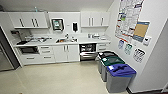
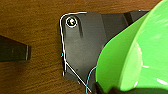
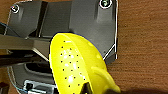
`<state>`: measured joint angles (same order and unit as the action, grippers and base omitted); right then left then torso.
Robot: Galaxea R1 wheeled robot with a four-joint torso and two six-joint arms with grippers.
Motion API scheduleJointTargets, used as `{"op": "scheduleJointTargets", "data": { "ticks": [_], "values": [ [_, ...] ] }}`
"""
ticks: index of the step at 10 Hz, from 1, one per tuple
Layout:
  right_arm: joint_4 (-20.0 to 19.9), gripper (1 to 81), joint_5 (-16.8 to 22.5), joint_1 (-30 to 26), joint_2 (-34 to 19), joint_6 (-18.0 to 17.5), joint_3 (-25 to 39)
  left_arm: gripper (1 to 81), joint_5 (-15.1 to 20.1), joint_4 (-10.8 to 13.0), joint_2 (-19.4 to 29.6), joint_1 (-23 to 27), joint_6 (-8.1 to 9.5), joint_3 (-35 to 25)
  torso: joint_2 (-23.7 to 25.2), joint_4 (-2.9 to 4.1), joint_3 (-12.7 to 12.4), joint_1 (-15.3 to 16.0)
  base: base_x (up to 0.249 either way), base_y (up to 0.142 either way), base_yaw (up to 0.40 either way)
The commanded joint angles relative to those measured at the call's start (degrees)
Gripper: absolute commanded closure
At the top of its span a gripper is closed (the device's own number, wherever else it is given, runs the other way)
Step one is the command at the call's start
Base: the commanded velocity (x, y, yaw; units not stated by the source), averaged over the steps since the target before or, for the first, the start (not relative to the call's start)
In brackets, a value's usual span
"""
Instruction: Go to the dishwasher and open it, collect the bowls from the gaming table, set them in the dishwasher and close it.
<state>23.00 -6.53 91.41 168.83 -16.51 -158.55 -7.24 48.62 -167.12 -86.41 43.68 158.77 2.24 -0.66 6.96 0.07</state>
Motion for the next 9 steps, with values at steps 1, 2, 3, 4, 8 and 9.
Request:
{"op": "scheduleJointTargets", "data": {
  "ticks": [1, 2, 3, 4, 8, 9],
  "values": [
    [0.38, 81.1, 2.67, -1.53, -0.57, 0.16, -0.43, 81.1, 2.32, -0.36, 0.91, 2.25, 0.0, 0.4, 0.0, 0.0, 0.0, 0.0, 0.142, 0.0, 0.0],
    [0.38, 81.1, 2.67, -1.61, -0.66, 0.16, -0.43, 81.1, 2.32, -0.36, 0.82, 2.25, 0.0, 0.4, 0.0, 0.0, 0.0, 0.0, 0.142, 0.0, 0.0],
    [0.38, 81.1, 2.67, -1.53, -0.66, 0.16, -0.43, 81.1, 2.32, -0.36, 0.82, 2.25, 0.0, 0.4, 0.0, 0.0, 0.0, 0.0, 0.142, 0.0, 0.0],
    [0.38, 81.1, 2.67, -1.53, -0.66, 0.16, -0.43, 81.1, 2.32, -0.36, 0.91, 2.25, 0.0, 0.4, 0.0, 0.0, 0.0, 0.0, 0.142, 0.0, 0.0],
    [0.38, 81.1, 2.67, -1.53, -0.66, 0.16, -0.43, 81.1, 2.32, -0.36, 0.82, 2.25, 0.0, 0.4, 0.0, 0.0, 0.0, 0.02, 0.135, 0.0, 0.0],
    [0.38, 81.1, 2.67, -1.53, -0.66, 0.16, -0.43, 81.1, 2.32, -0.36, 0.82, 2.25, 0.0, 0.4, 0.0, 0.0, 0.0, 0.02, 0.106, 0.0, 0.0]
  ]
}}
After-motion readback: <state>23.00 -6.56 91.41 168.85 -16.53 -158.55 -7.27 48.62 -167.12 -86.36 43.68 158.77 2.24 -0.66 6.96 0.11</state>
